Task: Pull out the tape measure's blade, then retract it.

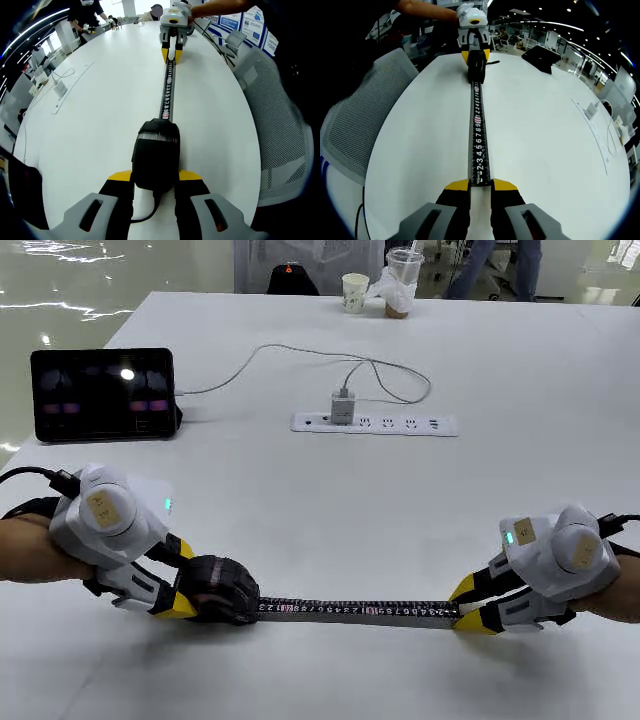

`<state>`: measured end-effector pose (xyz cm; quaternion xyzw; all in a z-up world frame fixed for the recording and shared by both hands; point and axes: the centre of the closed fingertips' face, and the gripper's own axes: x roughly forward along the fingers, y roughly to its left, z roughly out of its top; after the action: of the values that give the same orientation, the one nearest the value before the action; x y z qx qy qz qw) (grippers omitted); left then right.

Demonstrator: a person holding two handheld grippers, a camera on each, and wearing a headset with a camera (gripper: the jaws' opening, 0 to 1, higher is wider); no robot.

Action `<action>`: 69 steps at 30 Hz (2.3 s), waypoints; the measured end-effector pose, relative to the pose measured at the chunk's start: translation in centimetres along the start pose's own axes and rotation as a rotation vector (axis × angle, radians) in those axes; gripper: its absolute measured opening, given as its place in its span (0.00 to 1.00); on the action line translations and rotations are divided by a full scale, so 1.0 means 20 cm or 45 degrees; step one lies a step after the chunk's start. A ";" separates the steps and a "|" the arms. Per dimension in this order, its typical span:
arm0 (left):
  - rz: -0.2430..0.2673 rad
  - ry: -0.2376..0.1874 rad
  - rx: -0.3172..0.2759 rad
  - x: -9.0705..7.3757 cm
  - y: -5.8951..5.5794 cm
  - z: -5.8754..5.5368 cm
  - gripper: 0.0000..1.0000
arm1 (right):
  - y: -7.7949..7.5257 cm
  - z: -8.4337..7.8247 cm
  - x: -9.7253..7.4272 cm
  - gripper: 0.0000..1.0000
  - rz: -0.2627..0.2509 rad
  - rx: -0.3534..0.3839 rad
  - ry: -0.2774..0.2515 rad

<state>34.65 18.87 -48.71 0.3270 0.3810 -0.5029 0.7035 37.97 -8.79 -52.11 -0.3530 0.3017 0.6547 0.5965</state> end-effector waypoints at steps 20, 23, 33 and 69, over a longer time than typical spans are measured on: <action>0.072 -0.007 -0.076 -0.08 0.01 -0.03 0.30 | 0.01 -0.02 -0.05 0.19 -0.095 0.026 0.041; 0.079 -0.019 -0.110 -0.10 0.00 -0.03 0.34 | 0.02 -0.02 -0.05 0.24 -0.109 0.043 0.040; 0.095 -0.071 -0.221 -0.12 -0.08 -0.04 0.47 | 0.09 -0.02 -0.09 0.38 -0.154 0.099 0.017; 0.282 -0.349 -0.557 -0.18 -0.30 0.06 0.75 | 0.30 0.10 -0.16 0.71 -0.353 0.368 -0.148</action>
<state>28.36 17.91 -45.49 0.1359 0.3437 -0.3684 0.8530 31.84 -9.66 -48.56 -0.2634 0.3060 0.5355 0.7418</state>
